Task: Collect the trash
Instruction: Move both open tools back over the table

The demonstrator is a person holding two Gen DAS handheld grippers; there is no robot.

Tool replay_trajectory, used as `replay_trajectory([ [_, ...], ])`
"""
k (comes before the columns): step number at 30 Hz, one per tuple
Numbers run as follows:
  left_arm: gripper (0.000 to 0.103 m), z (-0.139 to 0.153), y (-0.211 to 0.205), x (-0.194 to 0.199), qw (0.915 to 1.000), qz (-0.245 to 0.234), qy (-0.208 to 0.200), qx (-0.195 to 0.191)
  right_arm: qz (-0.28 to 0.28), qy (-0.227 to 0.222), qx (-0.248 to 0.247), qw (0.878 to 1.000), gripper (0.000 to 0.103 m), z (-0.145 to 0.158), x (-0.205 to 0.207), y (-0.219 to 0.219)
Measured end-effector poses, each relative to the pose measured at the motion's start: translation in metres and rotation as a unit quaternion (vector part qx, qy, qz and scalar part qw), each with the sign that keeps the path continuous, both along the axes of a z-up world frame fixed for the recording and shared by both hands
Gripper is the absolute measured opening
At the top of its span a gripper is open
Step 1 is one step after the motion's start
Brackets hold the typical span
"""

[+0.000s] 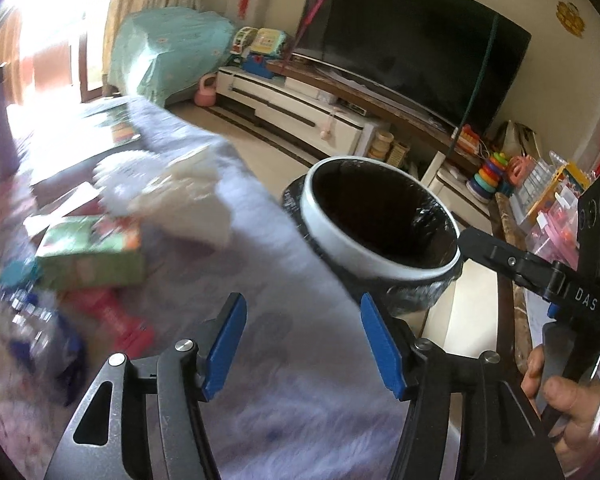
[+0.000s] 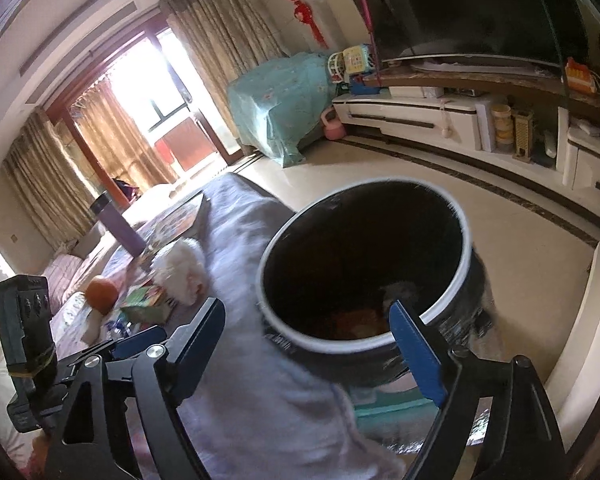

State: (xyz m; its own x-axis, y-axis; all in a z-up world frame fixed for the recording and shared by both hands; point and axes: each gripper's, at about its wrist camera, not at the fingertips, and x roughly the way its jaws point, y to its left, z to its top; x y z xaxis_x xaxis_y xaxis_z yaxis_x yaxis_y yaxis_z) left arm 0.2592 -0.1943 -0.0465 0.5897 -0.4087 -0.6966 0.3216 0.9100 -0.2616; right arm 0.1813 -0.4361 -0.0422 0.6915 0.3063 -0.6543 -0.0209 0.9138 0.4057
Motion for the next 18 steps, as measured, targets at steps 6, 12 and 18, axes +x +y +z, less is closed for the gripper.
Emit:
replay_trajectory([
  [6,0.059,-0.004,0.036,-0.037,0.9997,0.024,0.0,-0.009,0.025,0.01,0.013,1.0,0.089,-0.006,-0.009,0.032],
  [12,0.059,-0.008,0.074,-0.067,0.9987,0.049,0.002,-0.01,0.053,0.018,0.013,0.998,0.09,-0.013,-0.017,0.063],
  [18,0.059,-0.005,0.111,-0.086,0.996,0.087,0.004,-0.018,0.076,0.024,0.026,0.996,0.09,-0.019,-0.023,0.093],
])
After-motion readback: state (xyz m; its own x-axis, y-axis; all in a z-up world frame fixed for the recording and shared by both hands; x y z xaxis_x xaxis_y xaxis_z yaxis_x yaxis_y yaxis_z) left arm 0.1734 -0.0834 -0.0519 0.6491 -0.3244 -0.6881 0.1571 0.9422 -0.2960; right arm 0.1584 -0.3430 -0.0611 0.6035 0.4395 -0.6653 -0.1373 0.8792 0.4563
